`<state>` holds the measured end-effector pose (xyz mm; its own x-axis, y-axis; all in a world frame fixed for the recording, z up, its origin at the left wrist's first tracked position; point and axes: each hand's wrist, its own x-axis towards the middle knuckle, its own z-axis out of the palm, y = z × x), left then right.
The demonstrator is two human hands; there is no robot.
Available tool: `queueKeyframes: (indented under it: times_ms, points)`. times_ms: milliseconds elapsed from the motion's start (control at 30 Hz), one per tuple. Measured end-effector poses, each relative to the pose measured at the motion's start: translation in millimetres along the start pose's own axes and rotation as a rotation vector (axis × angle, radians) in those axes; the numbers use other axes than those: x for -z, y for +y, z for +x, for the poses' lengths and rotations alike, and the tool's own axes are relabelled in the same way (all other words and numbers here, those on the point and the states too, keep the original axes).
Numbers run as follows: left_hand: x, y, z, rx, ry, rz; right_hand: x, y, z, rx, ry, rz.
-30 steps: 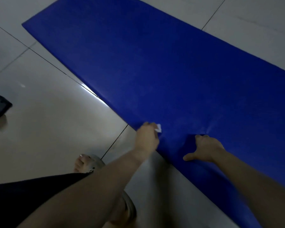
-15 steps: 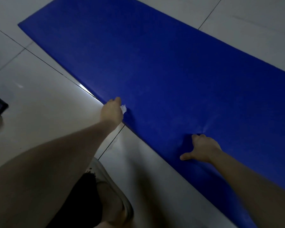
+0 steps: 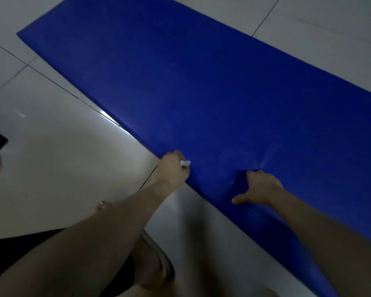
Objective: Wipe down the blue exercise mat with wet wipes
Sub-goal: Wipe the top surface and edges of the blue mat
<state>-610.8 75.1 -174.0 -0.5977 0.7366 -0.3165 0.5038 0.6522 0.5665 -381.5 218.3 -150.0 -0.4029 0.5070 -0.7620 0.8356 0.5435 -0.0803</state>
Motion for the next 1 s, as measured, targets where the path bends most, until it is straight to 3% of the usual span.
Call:
queueKeyframes:
  times_ms: [200, 333, 433, 500, 600, 700, 833, 1000]
  points:
    - [-49, 37, -52, -0.223, -0.168, 0.111, -1, 0, 2, -0.001, 0.006, -0.013]
    - [-41, 41, -49, -0.516, -0.339, 0.435, -3, 2, 3, 0.001, 0.016, -0.019]
    - [-11, 21, -27, -0.653, -0.276, 0.554, -4, 4, 4, 0.016, 0.020, -0.019]
    - [10, -4, -4, -0.524, -0.142, 0.495, -5, 4, 4, 0.016, 0.022, -0.027]
    - [29, -35, 23, -0.172, 0.060, 0.374, -4, 4, 3, 0.014, 0.030, -0.030]
    - [19, -32, 21, 0.023, 0.145, 0.144, -5, 5, 3, 0.019, 0.037, -0.022]
    - [-21, -3, -21, 0.042, 0.098, -0.049, -4, 4, 1, 0.027, 0.038, -0.009]
    - [-57, 31, -64, 0.012, 0.081, -0.038, -4, 5, 1, 0.044, 0.048, -0.004]
